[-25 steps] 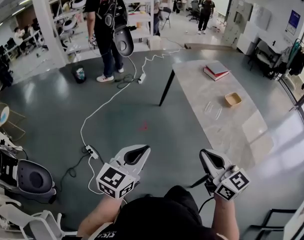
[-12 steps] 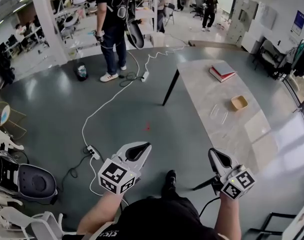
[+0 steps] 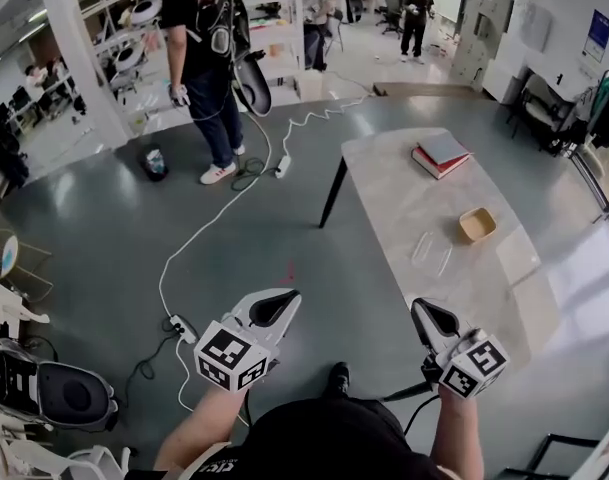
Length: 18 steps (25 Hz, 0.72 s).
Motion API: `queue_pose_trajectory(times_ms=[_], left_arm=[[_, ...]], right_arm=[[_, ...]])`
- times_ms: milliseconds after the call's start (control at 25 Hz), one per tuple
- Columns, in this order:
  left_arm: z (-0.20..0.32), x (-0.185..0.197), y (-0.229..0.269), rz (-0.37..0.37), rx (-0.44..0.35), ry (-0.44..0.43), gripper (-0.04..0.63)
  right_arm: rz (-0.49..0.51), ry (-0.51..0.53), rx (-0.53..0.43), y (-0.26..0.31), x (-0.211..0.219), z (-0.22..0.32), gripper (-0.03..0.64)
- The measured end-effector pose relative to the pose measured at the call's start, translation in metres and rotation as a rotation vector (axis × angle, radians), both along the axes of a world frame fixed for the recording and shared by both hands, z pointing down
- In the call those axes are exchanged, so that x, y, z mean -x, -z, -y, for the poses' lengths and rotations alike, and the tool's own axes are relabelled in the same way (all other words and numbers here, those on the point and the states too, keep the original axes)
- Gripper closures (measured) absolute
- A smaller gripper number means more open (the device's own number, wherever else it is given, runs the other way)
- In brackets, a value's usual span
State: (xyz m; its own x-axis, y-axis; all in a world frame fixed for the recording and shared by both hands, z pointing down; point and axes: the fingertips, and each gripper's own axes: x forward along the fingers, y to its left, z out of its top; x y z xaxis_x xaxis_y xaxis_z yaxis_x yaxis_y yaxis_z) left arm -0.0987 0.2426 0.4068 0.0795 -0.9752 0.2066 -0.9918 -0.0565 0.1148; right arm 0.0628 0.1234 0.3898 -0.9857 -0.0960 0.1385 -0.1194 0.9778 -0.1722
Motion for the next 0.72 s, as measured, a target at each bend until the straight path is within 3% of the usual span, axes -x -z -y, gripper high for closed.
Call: queue_pose_trajectory(times_ms=[200, 440, 720], left_arm=[[0.056, 0.004, 0.000, -0.003, 0.019, -0.005, 0.594], [0.116, -0.020, -0.015, -0.015, 0.046, -0.057, 0.594], [0.163, -0.030, -0.029, -0.055, 0.069, -0.103, 0.594]], right_arm=[[0.011, 0.000, 0.022, -0.004, 0.000, 0.053, 0.615], [-0.019, -0.001, 0.043, -0.025, -0.009, 0.102, 0.615], [-0.068, -0.015, 0.093, -0.051, -0.021, 0.122, 0.615]])
